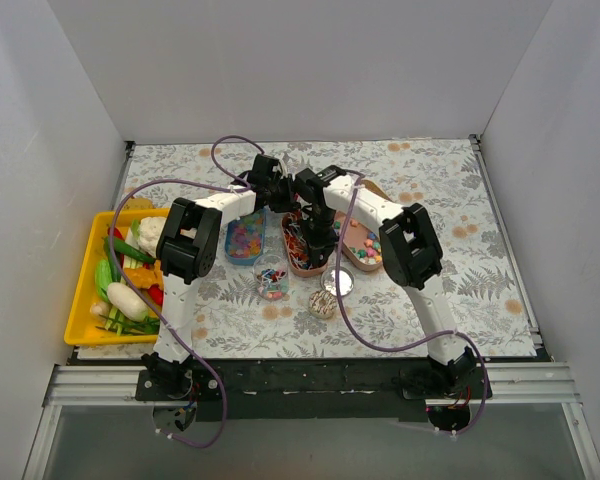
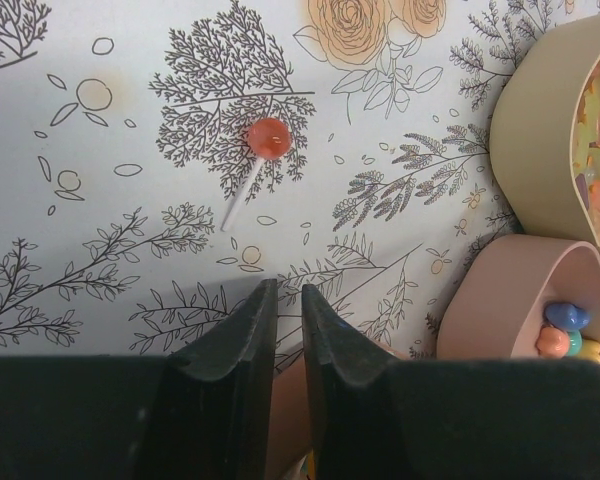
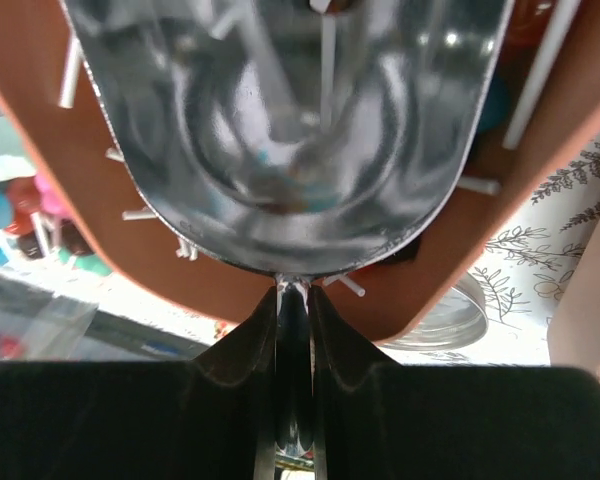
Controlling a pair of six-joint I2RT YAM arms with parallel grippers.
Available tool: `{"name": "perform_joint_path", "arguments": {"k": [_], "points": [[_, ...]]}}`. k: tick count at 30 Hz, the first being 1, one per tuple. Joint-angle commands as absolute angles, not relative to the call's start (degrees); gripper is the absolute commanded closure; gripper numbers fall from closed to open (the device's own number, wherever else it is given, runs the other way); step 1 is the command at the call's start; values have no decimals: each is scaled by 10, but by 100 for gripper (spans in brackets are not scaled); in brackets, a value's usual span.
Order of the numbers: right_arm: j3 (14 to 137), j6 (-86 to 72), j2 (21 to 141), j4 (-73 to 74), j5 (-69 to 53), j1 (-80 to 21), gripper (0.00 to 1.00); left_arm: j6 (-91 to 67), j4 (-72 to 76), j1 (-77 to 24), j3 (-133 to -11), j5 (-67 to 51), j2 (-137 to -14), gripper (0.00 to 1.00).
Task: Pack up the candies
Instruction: Scoop the fake candies from the storage box.
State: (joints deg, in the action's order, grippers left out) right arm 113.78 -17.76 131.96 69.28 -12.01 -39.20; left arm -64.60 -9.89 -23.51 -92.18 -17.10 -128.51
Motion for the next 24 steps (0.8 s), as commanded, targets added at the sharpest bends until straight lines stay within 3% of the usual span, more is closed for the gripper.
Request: {"name": "perform_joint_path", "arguments": {"k": [1, 24], "points": [[1127, -172, 1289, 699, -60, -410, 99, -642, -120, -243, -929, -171, -1242, 84], [1044, -167, 1138, 689, -26, -442, 99, -645, -137, -243, -940, -153, -1227, 85]]}}
